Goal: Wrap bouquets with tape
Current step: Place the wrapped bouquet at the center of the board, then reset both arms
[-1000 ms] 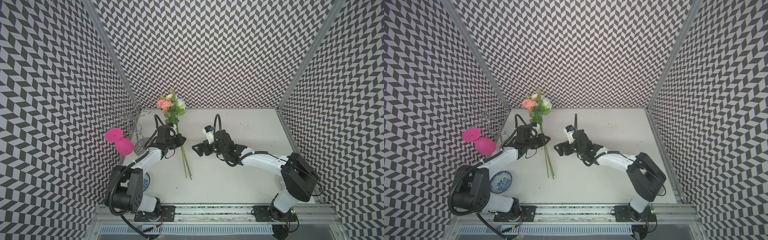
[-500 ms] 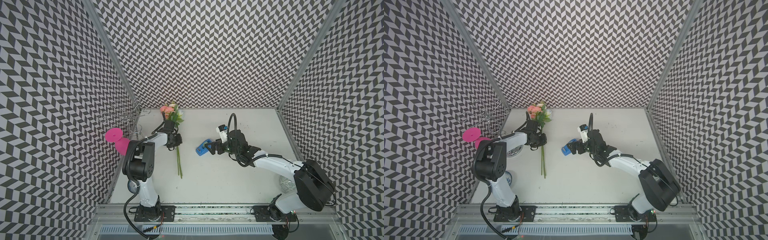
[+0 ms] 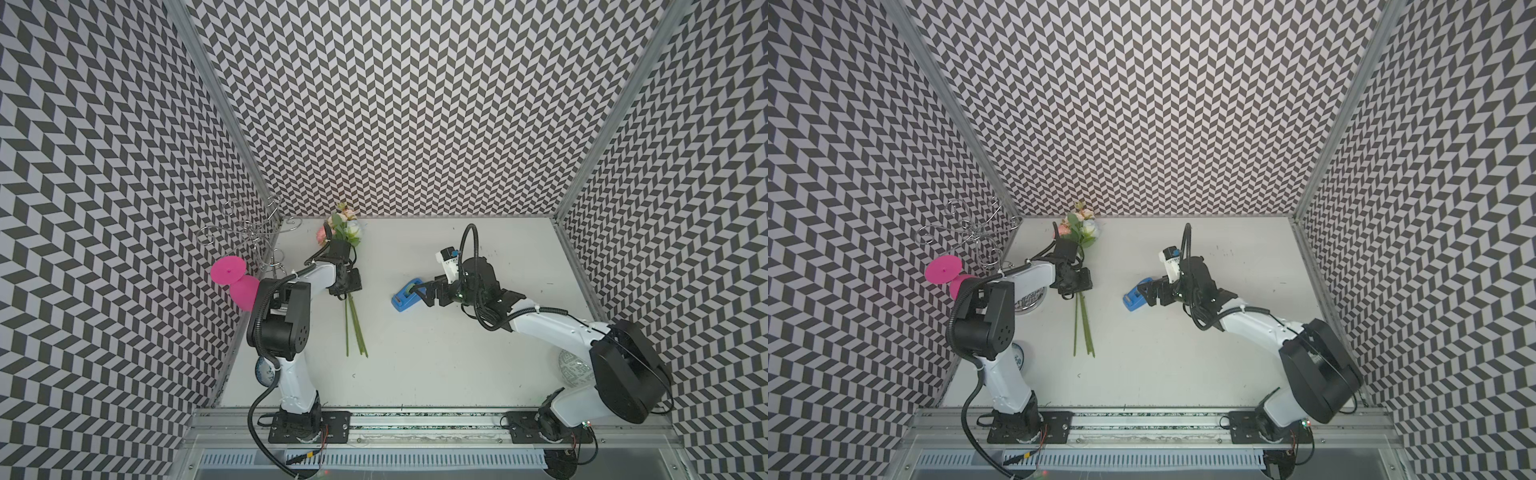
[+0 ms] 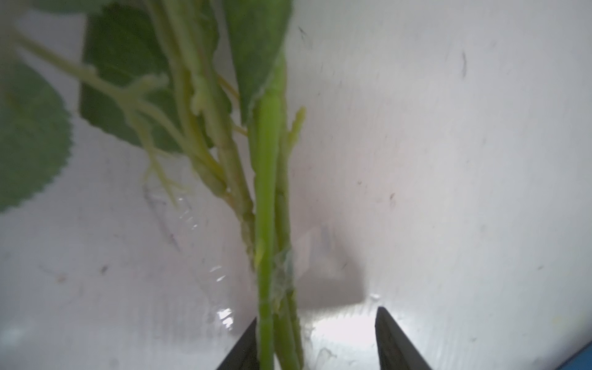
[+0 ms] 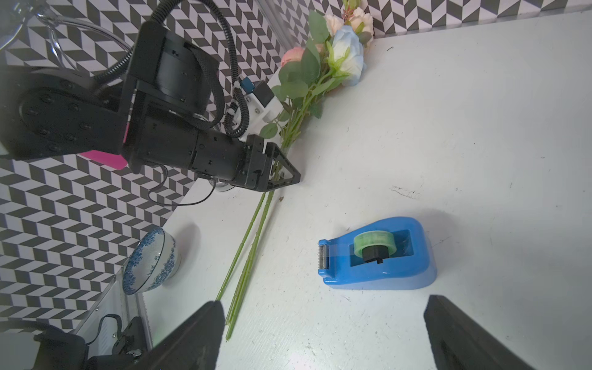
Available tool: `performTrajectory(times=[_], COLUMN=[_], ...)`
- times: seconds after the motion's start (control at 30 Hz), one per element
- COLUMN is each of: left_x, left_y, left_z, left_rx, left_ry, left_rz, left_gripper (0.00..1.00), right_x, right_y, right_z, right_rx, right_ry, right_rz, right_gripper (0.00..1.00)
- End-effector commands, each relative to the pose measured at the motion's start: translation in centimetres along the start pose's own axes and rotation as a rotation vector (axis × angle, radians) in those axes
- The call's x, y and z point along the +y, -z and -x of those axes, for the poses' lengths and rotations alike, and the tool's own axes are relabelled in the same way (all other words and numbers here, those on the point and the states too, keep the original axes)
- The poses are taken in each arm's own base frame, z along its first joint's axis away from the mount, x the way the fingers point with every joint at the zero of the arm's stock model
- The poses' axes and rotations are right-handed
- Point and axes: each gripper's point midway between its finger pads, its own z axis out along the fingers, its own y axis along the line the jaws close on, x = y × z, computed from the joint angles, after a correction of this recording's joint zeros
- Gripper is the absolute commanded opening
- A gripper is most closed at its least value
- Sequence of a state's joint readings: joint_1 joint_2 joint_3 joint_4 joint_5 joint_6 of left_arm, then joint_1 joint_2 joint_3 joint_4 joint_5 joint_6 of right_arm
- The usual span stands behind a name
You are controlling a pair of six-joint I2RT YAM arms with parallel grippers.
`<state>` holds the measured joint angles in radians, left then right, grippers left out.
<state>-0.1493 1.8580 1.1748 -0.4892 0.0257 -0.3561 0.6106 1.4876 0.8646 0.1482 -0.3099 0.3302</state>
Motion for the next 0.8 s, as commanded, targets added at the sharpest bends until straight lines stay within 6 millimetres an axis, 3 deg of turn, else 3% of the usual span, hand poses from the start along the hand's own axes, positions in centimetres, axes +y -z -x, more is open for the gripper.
performTrajectory(times=[0.0, 0.17, 0.27, 0.37, 0.47, 0.6, 0.7, 0.77], left_x=[1.0, -0.2, -1.6, -4.3, -6.9, -7.9, -6.9, -6.6], left_y=[2.3, 7.3, 11.4, 15.7, 20.5, 26.5, 28.7, 28.7], left_z=[0.2, 2.9, 4.6, 6.3, 8.0, 7.7, 6.4, 4.7], left_rx=[-0.021, -0.099, -0.178, -0.284, -0.479, -0.790, -0.960, -1.049], left_ry=[0.007, 0.017, 0.007, -0.062, -0.169, -0.261, -0.286, -0.330], left_rz=[0.043, 0.016, -0.043, -0.179, -0.301, -0.373, -0.378, -0.398], left_gripper=[0.70, 0.99, 1.00, 0.99, 1.00, 0.99, 0.99, 1.00], right_x=[0.4, -0.8, -2.4, -3.8, -6.9, -11.5, -14.8, -16.8], right_y=[1.3, 3.2, 6.1, 9.8, 13.3, 15.6, 16.2, 17.1], right_z=[2.5, 5.6, 8.7, 11.6, 13.3, 13.2, 11.7, 10.6], right_rx=[-0.073, -0.146, -0.267, -0.419, -0.554, -0.574, -0.539, -0.515], right_ry=[0.032, 0.028, 0.019, 0.036, -0.020, -0.099, -0.107, -0.090], right_rz=[0.007, -0.035, -0.100, -0.152, -0.243, -0.307, -0.404, -0.498], right_gripper=[1.00, 0.99, 0.99, 0.99, 0.99, 0.99, 0.99, 0.99])
